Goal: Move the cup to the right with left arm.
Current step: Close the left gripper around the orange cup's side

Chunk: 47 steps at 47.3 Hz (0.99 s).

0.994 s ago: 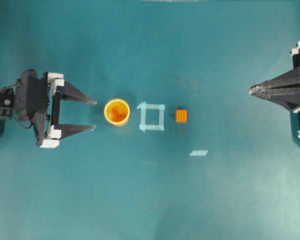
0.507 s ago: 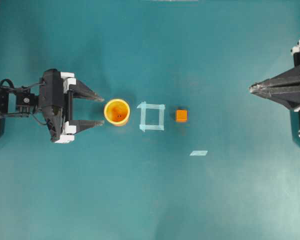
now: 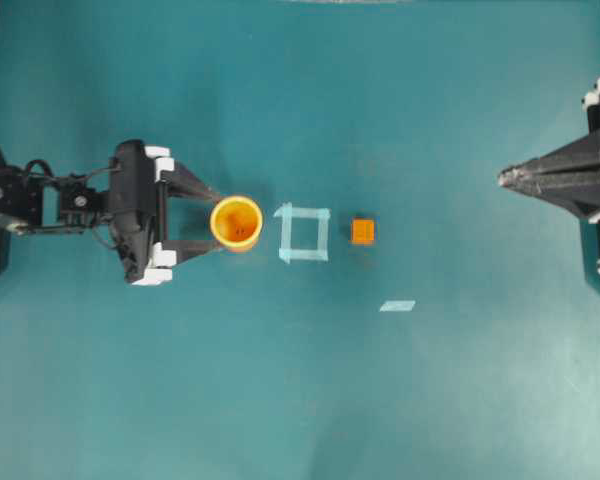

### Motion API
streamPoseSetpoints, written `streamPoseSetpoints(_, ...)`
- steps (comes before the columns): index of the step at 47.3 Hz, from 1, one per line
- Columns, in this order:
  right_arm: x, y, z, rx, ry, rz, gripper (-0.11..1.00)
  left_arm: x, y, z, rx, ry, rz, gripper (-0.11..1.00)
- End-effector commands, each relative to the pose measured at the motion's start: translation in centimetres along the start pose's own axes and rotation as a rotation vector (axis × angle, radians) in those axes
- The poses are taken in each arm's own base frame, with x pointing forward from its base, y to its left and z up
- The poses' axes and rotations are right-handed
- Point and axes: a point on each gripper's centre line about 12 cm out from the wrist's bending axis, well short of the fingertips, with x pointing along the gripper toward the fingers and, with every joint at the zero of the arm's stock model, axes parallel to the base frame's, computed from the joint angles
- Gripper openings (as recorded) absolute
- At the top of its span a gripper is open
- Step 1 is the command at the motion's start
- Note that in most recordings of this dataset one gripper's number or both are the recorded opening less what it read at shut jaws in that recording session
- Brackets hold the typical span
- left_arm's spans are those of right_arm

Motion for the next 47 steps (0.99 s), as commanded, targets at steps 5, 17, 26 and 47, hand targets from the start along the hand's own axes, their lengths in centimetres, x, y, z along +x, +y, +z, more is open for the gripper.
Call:
streamPoseSetpoints(5, 0.2, 0.0, 1.4, 0.000, -0.032, -0.002, -0.01, 1.0, -0.5, 1.0, 0.008, -0.034, -0.016, 0.73)
streamPoseSetpoints(17, 0.2, 0.0, 1.4, -0.002, -0.032, -0.002, -0.01, 1.8, -0.9, 1.5, 0.013, -0.045, -0.027, 0.73)
streamPoseSetpoints(26, 0.2, 0.0, 1.4, -0.002, -0.032, -0.002, -0.01, 2.4, -0.8, 1.6, 0.012, -0.048, -0.026, 0.74)
streamPoseSetpoints(47, 0.3, 0.0, 1.4, 0.001, -0.034, -0.002, -0.01, 3.9, -0.9, 1.6, 0.014, 0.000, -0.027, 0.81)
